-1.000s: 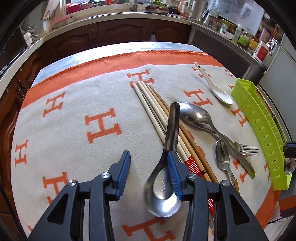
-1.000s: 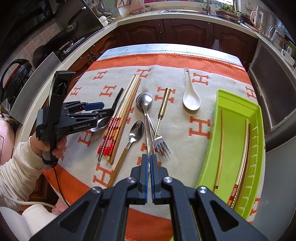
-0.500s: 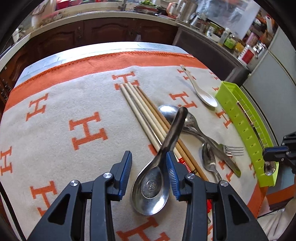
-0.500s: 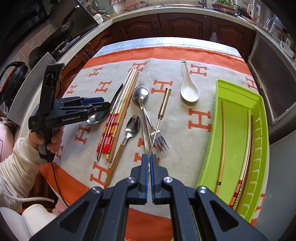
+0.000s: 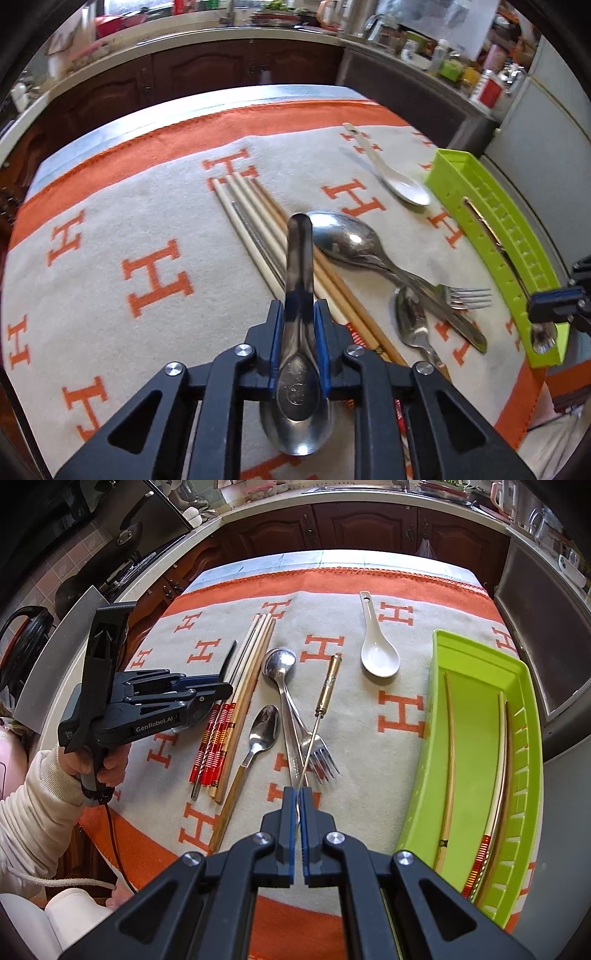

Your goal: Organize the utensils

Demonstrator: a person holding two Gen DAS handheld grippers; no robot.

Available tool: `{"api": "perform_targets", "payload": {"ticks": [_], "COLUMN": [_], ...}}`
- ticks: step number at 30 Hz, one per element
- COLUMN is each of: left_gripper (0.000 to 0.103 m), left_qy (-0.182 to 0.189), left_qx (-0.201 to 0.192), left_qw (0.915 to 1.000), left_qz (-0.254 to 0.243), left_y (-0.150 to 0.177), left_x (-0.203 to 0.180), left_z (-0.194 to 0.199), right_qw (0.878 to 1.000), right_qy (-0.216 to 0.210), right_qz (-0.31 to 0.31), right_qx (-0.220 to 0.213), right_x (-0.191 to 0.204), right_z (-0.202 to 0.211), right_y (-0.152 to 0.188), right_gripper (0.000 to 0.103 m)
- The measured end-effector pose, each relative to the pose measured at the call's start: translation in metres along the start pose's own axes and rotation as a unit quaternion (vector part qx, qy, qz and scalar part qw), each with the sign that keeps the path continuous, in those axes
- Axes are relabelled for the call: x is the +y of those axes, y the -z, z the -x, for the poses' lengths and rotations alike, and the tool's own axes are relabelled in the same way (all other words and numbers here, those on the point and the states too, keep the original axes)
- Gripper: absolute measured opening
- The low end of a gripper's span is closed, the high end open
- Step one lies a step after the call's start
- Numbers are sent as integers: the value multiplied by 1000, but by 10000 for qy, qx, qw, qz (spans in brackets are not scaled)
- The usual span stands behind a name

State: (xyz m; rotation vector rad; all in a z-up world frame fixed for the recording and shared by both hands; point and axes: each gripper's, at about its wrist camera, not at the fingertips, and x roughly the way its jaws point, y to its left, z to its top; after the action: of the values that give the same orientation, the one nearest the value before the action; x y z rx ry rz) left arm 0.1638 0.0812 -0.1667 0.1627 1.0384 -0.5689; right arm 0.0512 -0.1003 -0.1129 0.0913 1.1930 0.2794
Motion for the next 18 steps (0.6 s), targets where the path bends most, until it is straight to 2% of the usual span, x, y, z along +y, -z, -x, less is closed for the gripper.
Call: {"api": "perform_targets", "payload": {"ticks": [2, 4, 9, 18], "left_gripper": [14, 14, 14, 13], "left_qy": [-247, -288, -128, 2], "left_qx": [8, 1, -60, -296], "left_qw": [9996, 9988, 9942, 9878], "left_qz": [159, 395, 1065, 1529], "left_y": [0, 2, 5, 12], "left_x": [-1, 1, 10, 6], "left_z": [4, 12, 33, 75], "right_qw": [10000, 10000, 9999, 9995], "right_qy": [-33, -60, -110, -187], "right_qz": [-12, -35, -62, -167], "right_qx": [1, -12, -59, -213], "right_x": [0, -1, -2, -6], "right_z": [-1, -1, 2, 13], "right_y": [0, 1, 3, 12], "right_gripper": [2, 2, 2, 2]}}
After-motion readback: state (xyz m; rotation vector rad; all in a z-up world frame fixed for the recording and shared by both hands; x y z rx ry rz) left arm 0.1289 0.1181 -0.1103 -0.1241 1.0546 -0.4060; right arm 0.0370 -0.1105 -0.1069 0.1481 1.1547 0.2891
